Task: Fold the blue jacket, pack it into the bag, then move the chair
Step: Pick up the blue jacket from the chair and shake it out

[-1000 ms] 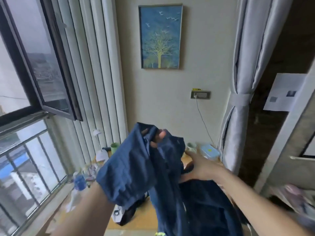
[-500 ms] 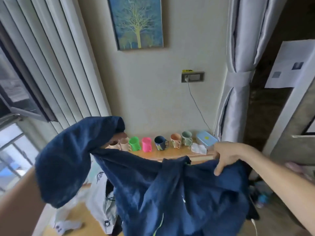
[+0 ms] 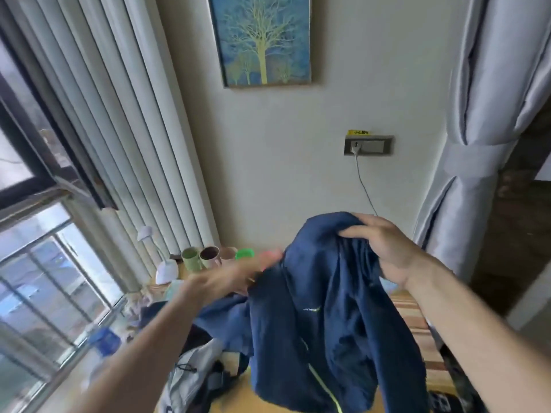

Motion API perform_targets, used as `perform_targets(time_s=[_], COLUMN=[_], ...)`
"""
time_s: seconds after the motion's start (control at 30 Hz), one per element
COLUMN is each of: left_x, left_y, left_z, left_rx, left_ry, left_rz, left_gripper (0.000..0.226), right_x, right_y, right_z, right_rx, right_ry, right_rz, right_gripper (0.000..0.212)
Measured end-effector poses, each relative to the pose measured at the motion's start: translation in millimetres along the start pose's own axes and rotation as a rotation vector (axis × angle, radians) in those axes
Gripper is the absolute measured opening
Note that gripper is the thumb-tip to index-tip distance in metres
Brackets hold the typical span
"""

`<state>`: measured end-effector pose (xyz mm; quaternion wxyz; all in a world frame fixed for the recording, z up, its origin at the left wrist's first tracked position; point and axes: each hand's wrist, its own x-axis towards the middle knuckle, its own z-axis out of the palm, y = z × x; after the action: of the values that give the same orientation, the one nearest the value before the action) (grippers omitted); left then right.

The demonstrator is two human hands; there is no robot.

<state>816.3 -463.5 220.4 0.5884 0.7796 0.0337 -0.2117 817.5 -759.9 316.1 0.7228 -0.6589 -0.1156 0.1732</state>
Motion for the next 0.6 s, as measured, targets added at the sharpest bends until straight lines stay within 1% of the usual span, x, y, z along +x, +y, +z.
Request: perform_targets(time_s=[0.03, 0.07, 0.1, 0.13, 0.2, 0.23, 0.27, 0.3, 0.33, 0.4, 0.43, 0.47, 0.5, 0.53, 0.57, 0.6], left_x=[-39.4, -55.0, -48.4, -40.7, -36.7, -39.6, -44.0, -46.6, -47.6, -44.3, -40.7, -37.6, -39.8, -45.2, -49.9, -52.5], left_y=[35.6, 43.7, 27.4, 26.0, 29.4, 36.2, 46.9, 54.4, 64.5, 81.4, 87.1, 88.7, 92.2, 94.8, 97.7, 100.4], left_z=[29.8, 61.1, 51.3, 52.2, 27.9, 15.4, 8.4, 4.6, 3.0, 5.7, 7.8, 4.9, -1.7, -12.9, -23.5, -32.4], left_rx=[0.097, 0.253, 0.281, 0.196, 0.041, -0.04, -0.124, -0.159, -0.125, 0.124, 0.219, 0.237, 0.18, 0.07, -0.036, -0.109], left_ry=[-0.237, -0.322, -0.255, -0.171, 0.003, 0.048, 0.019, 0.004, -0.003, 0.092, 0.138, 0.185, 0.258, 0.316, 0.347, 0.348], left_rz=[0.03, 0.008, 0.101, 0.099, 0.135, 0.156, 0.214, 0.249, 0.272, 0.324, 0.365, 0.427, 0.485, 0.555, 0.616, 0.652], left_gripper=[0.031, 0.033, 0.039, 0.04, 0.018, 0.012, 0.016, 0.021, 0.023, 0.034, 0.04, 0.042, 0.041, 0.039, 0.035, 0.032], right_x=[8.4, 13.2, 17.0, 18.6, 17.3, 15.0, 11.9, 10.5, 10.4, 13.1, 14.7, 14.7, 12.8, 6.5, 0.6, -3.6], right_y=[-0.4, -1.6, -2.0, -4.5, -13.1, -19.4, -27.0, -32.6, -35.8, -37.5, -37.8, -40.8, -45.1, -51.7, -56.6, -59.8], right_z=[1.8, 1.8, -0.7, -4.5, -23.4, -35.5, -43.7, -48.0, -45.9, -32.9, -28.6, -27.4, -33.7, -40.3, -49.3, -54.7], right_rx=[0.027, 0.05, 0.051, 0.034, -0.017, -0.025, -0.024, -0.051, -0.124, -0.38, -0.459, -0.471, -0.428, -0.338, -0.247, -0.199], right_ry=[0.005, 0.006, 0.009, 0.022, 0.083, 0.096, 0.09, 0.078, 0.063, 0.048, 0.076, 0.117, 0.165, 0.22, 0.277, 0.302], right_rz=[-0.011, -0.02, -0.021, -0.027, -0.046, -0.049, -0.037, -0.014, 0.022, 0.08, 0.05, -0.014, -0.091, -0.168, -0.229, -0.26], right_gripper=[0.032, 0.031, 0.032, 0.033, 0.036, 0.037, 0.034, 0.028, 0.022, 0.027, 0.028, 0.031, 0.035, 0.036, 0.033, 0.031])
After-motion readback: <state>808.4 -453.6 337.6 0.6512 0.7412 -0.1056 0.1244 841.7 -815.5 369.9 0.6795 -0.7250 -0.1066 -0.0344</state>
